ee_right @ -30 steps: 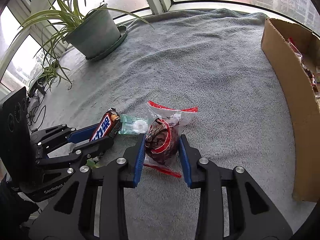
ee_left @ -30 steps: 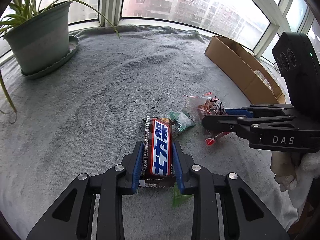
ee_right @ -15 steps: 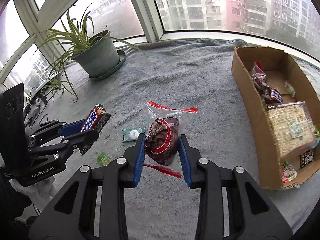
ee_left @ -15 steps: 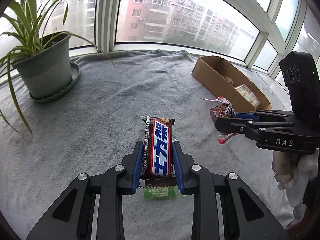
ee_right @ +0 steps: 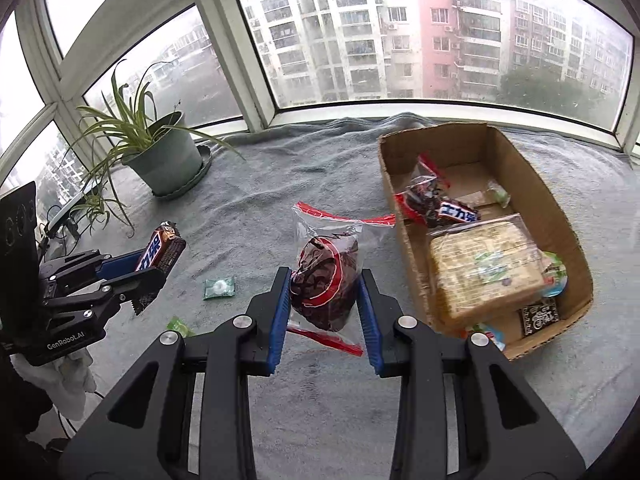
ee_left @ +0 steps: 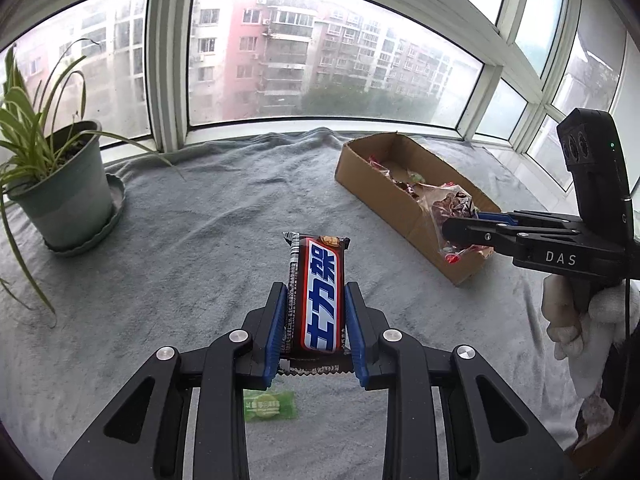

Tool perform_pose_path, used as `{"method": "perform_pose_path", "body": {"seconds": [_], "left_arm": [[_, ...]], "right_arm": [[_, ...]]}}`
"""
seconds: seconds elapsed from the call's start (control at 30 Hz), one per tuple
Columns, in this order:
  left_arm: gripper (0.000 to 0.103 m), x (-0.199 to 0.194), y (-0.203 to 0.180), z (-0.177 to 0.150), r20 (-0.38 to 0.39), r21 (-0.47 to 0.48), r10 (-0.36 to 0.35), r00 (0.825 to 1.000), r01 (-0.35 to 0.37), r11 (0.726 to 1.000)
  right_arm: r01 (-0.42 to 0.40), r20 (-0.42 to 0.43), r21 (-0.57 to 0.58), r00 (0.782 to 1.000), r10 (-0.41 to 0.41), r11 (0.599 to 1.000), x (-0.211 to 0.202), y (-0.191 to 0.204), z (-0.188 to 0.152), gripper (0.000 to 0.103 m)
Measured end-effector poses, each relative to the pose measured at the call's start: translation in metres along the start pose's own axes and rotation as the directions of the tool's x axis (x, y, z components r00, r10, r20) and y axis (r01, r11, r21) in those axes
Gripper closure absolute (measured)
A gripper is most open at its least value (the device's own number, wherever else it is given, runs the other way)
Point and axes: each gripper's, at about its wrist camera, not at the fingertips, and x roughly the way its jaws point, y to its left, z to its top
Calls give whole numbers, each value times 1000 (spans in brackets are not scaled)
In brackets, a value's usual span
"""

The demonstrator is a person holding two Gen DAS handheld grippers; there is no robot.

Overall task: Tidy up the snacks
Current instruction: 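Carry the red-candy bag over the box with the right gripper while the left carries the bar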

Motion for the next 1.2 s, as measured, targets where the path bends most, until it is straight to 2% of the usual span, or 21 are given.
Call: {"method": "perform_pose_path", "body": {"seconds": [0.43,0.77,1.2], "left_arm": [[76,30,-38,48,24,50,-62,998,60,997],[76,63,-70,87,33,95,-91,995,88,992],[76,123,-101,118,22,124,-82,996,78,989]], "right_arm": [[141,88,62,985,-147,988,-28,-81,37,69],[208,61,58,975,-211,976,-5,-126,57,69],[193,49,90,979,-197,977,28,-153,69,69]]}}
